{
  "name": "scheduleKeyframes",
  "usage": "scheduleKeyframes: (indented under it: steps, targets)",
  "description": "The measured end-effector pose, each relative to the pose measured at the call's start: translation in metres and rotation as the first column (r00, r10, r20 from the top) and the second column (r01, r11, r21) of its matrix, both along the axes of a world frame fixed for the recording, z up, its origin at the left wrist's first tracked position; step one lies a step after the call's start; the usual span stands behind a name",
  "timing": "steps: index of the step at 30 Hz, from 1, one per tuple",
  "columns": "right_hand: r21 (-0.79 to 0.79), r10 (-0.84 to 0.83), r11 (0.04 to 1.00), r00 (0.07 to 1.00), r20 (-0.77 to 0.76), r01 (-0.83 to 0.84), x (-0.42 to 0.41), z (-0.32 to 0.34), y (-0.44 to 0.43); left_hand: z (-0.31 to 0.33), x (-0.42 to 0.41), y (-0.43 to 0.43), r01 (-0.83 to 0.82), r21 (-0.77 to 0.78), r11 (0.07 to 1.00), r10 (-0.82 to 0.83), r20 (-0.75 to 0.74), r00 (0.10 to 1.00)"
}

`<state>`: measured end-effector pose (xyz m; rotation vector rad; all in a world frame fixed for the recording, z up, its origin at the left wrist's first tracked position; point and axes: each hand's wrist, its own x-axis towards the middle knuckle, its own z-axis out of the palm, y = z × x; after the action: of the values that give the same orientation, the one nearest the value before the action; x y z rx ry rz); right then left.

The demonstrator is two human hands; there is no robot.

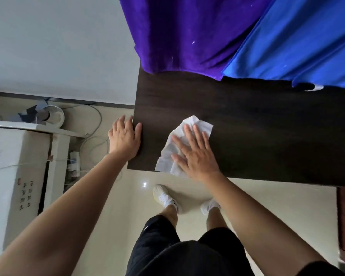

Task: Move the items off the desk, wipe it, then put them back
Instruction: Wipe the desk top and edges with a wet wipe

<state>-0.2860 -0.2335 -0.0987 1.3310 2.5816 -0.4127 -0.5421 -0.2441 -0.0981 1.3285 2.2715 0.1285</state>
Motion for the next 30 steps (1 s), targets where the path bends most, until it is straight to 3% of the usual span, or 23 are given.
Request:
scheduleKeyframes:
  steps: [4,8,13,16,20,25,30]
  targets:
    - [-0.003,-0.217,0.976,0.971,0.098,0.219,0.056,0.004,0.058,-0.002,0.013,0.012,-0.079,0.038,0.996,0.079,0.004,0.997]
    - [0.004,-0.365,0.931,0.928,0.074,0.366,0.018,-0.001,0.109,0.0,0.009,0.005,-0.084,0.015,0.996,0.085,-0.01,0.996]
    - [-0.012,-0.112,0.994,0.993,-0.037,0.112,-0.078,0.001,0.092,0.012,0.008,-0.01,-0.013,-0.021,1.0,0.01,-0.134,0.991]
    - [-0.008,0.059,0.998,0.998,-0.011,-0.059,-0.07,0.001,0.05,0.017,0.015,-0.013,0.013,-0.04,0.999,-0.019,-0.172,0.985]
    - [0.024,0.049,0.999,0.996,-0.068,-0.048,0.02,-0.002,0.014,0.018,0.048,-0.006,0.155,0.076,0.985,-0.138,-0.194,0.971]
    - [0.085,-0.214,0.972,0.976,-0.05,0.218,0.179,-0.005,-0.006,0.02,0.143,0.019,0.441,0.127,0.888,-0.416,-0.187,0.89]
    - [0.098,-0.456,0.888,0.888,0.064,0.449,0.326,-0.007,-0.013,0.025,0.262,0.04,0.619,0.109,0.778,-0.602,-0.155,0.784]
